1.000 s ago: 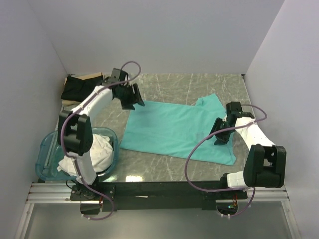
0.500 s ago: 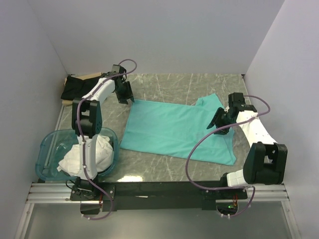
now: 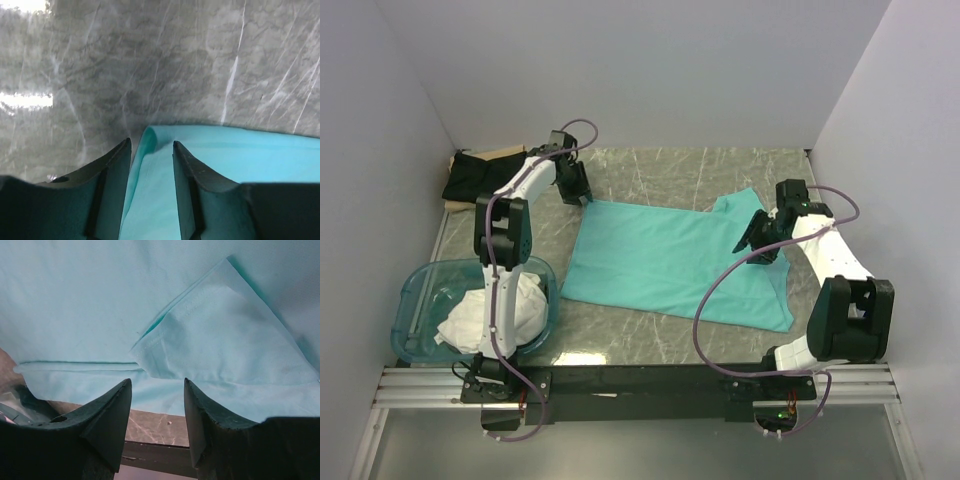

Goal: Fold and stack the t-shirts
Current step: Fold the tshirt

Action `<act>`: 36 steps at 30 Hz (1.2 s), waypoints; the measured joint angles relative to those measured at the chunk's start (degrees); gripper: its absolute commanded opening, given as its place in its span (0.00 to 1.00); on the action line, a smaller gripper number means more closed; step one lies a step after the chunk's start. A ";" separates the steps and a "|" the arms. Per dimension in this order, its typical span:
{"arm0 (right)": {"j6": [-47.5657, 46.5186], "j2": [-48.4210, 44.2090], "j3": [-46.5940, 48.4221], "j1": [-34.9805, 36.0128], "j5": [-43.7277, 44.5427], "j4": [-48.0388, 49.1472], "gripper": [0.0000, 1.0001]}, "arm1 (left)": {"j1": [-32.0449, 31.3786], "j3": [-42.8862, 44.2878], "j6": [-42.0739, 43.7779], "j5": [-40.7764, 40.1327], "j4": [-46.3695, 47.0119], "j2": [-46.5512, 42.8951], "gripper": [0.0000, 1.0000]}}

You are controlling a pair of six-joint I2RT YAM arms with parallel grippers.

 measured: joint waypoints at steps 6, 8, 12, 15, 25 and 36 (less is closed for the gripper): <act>0.17 0.11 0.02 0.68 0.00 -0.13 0.53 | 0.00 2.10 -0.31 0.96 0.94 2.27 0.39; 0.17 0.17 0.09 0.76 0.00 -0.28 0.53 | 0.00 2.40 -0.42 1.31 1.20 2.27 0.36; 0.17 0.87 0.87 0.90 0.15 -0.46 0.53 | 0.00 2.71 -0.44 1.86 1.60 2.27 0.28; 0.13 2.19 2.45 0.98 0.59 -0.68 0.53 | 0.00 2.71 -0.46 2.36 1.73 2.29 0.21; -0.39 13.00 16.37 1.01 7.23 0.63 0.53 | 0.00 2.58 -0.52 4.50 1.77 3.34 0.00; -0.52 22.49 24.22 1.01 18.97 12.94 0.53 | 0.11 0.15 -1.84 7.61 4.20 2.99 0.00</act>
